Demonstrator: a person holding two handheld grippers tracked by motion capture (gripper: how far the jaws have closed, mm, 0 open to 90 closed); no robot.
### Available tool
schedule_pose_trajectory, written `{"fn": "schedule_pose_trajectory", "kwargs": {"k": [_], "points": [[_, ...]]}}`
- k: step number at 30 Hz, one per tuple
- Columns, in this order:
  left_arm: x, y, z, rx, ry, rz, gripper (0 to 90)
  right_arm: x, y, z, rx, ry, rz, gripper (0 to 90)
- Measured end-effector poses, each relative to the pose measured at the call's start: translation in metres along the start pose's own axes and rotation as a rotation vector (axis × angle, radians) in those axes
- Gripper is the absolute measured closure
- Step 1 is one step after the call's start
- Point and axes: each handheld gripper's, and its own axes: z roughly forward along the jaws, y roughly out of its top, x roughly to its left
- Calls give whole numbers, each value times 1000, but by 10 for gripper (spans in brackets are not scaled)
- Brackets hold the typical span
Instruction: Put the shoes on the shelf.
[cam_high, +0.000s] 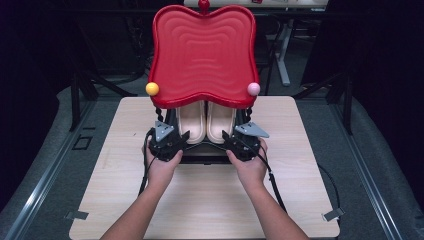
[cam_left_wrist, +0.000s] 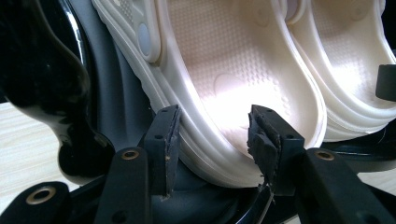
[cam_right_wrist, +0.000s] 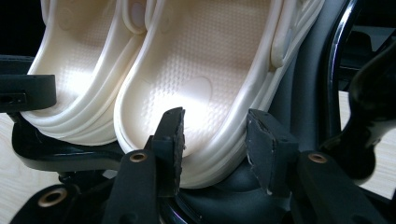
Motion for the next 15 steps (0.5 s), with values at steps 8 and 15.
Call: {"fn": "schedule_pose_trajectory", "kwargs": {"k": [8,15], "points": [[0,-1,0,-10,1,-13,540,0,-1,0,-4,4,2,569],[1,0,0,-2,-9,-1,541,0,1,0,5,6,-26,571]]}}
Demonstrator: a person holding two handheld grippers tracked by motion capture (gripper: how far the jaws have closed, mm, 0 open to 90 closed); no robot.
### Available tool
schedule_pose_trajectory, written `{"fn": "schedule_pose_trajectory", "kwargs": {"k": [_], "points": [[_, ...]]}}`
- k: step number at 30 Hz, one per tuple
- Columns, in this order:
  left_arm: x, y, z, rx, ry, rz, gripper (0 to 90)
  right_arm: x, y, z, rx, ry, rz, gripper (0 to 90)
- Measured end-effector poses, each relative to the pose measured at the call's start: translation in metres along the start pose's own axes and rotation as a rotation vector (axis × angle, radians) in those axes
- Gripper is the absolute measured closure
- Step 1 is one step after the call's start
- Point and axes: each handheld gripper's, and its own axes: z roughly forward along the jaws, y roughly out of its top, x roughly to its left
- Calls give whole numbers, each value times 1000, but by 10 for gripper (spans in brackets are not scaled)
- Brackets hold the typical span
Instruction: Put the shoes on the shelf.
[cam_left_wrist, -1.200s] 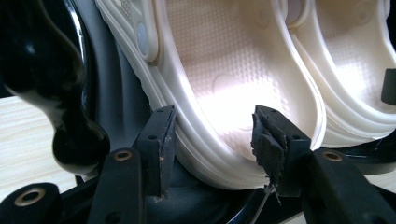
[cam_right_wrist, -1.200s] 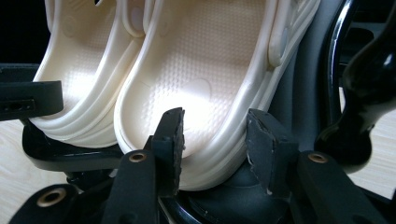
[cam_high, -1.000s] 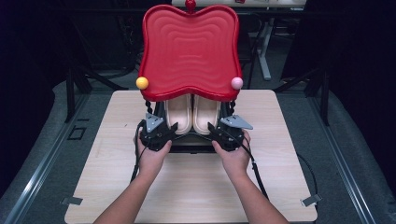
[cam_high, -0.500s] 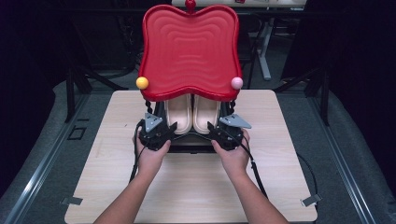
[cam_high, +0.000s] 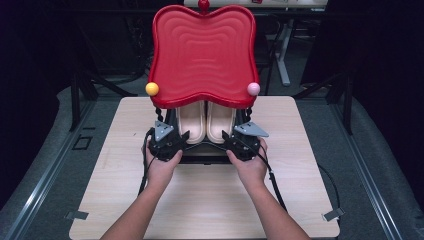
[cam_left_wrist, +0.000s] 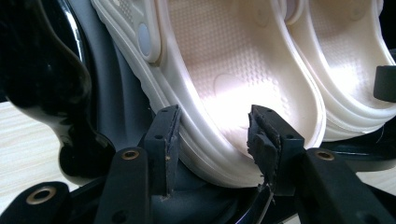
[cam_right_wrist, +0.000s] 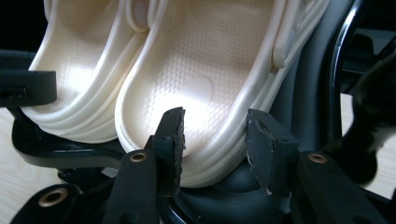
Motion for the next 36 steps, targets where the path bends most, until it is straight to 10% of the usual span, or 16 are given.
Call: {"fn": "schedule_pose_trajectory", "kwargs": {"k": [16,21,36], "points": [[2,3,0,14,-4,29,545,0,3,1,0,-1,-64,587],[2,2,0,11,-8,31,544,2,4,1,7,-14,-149,579],[1,-1,-10,1,-19,24,505,1,3,-7,3,18,-76,579]]}}
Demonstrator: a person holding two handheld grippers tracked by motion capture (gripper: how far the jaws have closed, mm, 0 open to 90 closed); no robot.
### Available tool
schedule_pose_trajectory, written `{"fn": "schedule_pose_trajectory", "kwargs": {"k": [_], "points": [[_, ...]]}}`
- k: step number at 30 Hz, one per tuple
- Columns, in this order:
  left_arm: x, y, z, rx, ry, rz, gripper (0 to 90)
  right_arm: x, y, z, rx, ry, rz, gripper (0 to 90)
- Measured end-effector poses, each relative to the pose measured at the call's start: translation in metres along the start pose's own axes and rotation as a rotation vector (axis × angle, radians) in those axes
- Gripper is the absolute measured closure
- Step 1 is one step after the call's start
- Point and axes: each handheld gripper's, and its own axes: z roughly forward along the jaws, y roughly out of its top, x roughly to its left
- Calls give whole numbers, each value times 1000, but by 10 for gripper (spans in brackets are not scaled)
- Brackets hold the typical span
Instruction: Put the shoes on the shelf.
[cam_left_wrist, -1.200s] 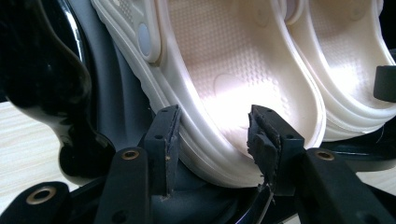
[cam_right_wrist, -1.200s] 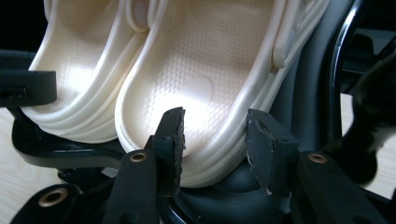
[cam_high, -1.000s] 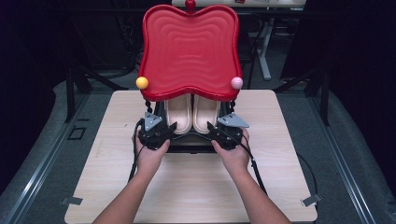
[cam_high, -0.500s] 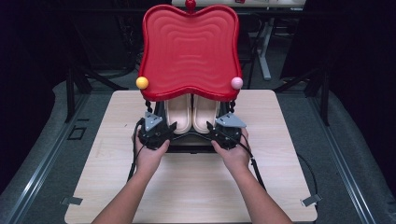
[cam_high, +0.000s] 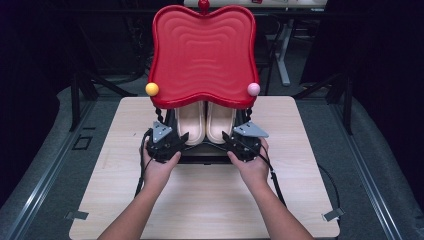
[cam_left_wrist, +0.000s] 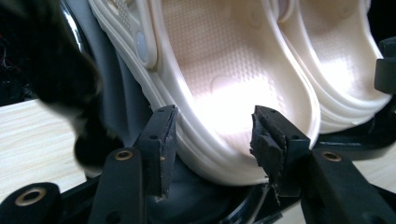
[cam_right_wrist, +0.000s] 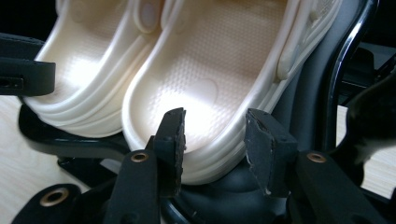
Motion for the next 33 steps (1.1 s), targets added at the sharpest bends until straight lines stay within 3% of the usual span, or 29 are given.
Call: {"fn": "schedule_pose_trajectory", "kwargs": {"k": [10,15,21,28,33], "points": [[2,-5,-26,-22,-12,20,491,6,-2,-24,-18,0,-53,570],[4,-11,-36,-24,-12,17,485,6,-8,-35,16,-8,-104,558],[9,-21,-46,-6,-15,23,485,3,-23,-50,11,-21,-114,541],[14,-34,-57,-20,-12,42,475,-6,-42,-67,27,-23,-114,523],[18,-43,-64,-26,-4,66,472,-8,-56,-72,30,-31,-142,505]]}}
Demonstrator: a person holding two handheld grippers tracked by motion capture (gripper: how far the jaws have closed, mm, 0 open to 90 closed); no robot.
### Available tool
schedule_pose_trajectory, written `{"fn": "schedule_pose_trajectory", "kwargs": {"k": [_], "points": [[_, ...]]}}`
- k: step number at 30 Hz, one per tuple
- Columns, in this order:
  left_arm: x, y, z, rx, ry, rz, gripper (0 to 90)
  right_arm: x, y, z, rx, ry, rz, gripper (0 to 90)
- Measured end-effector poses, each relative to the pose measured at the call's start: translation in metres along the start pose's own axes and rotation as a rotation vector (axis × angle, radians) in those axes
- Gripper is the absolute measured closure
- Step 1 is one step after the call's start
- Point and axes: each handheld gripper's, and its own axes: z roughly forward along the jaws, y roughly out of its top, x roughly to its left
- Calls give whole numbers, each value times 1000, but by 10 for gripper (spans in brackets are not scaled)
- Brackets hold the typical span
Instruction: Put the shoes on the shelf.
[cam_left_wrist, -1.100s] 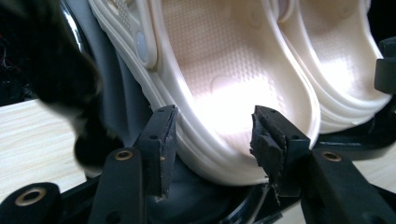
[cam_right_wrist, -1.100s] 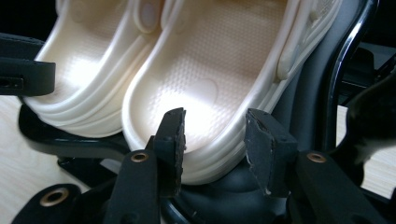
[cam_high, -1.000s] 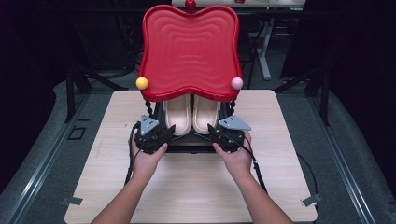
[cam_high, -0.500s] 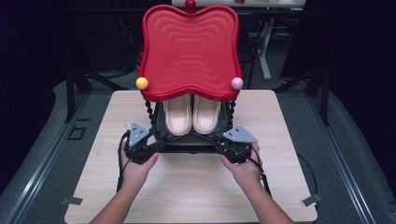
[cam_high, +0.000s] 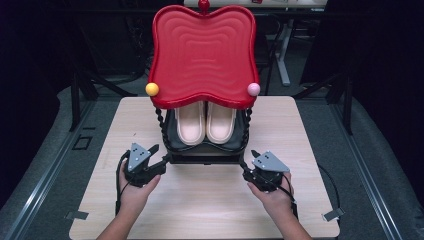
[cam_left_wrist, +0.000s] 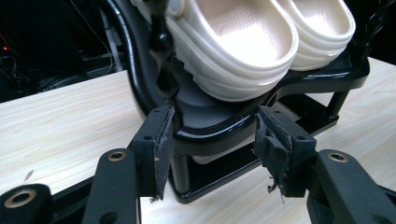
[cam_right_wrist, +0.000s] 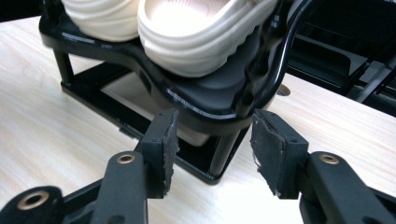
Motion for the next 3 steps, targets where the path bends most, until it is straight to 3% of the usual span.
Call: {"fn": "schedule_pose_trajectory", "kwargs": {"k": [3], "points": [[5,-6,-5,-13,13,-21,472,0,-8,-3,-22,2,6,506]]}}
